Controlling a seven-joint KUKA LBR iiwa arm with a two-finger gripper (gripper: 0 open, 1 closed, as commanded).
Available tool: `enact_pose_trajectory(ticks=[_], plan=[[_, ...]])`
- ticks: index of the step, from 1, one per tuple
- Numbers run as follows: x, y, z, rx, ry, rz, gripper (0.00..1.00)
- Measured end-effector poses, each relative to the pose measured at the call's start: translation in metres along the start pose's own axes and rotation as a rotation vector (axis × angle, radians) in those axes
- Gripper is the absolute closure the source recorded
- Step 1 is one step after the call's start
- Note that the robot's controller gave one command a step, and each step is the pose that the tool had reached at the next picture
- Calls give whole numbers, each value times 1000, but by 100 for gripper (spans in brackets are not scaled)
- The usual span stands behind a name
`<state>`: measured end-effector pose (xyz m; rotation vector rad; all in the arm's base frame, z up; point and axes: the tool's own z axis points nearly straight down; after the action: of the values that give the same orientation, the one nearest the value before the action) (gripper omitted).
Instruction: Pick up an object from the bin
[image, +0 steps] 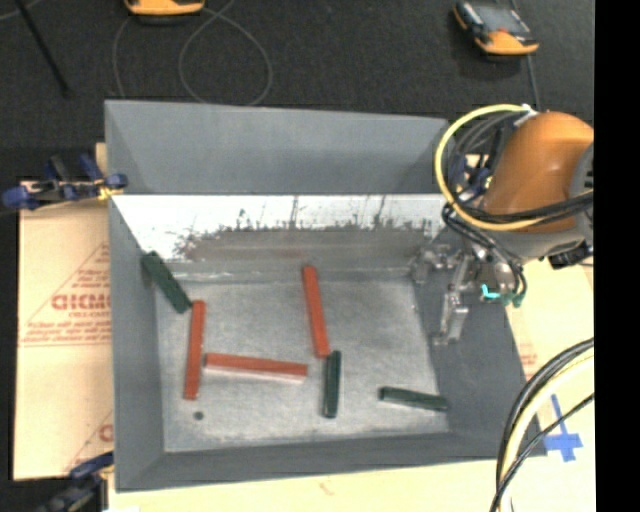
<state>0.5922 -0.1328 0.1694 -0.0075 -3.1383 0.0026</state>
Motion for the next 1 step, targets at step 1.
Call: enact_pose_trajectory(ticks=[1], plan=[[-36,85,100,-3,-4,-536,0]])
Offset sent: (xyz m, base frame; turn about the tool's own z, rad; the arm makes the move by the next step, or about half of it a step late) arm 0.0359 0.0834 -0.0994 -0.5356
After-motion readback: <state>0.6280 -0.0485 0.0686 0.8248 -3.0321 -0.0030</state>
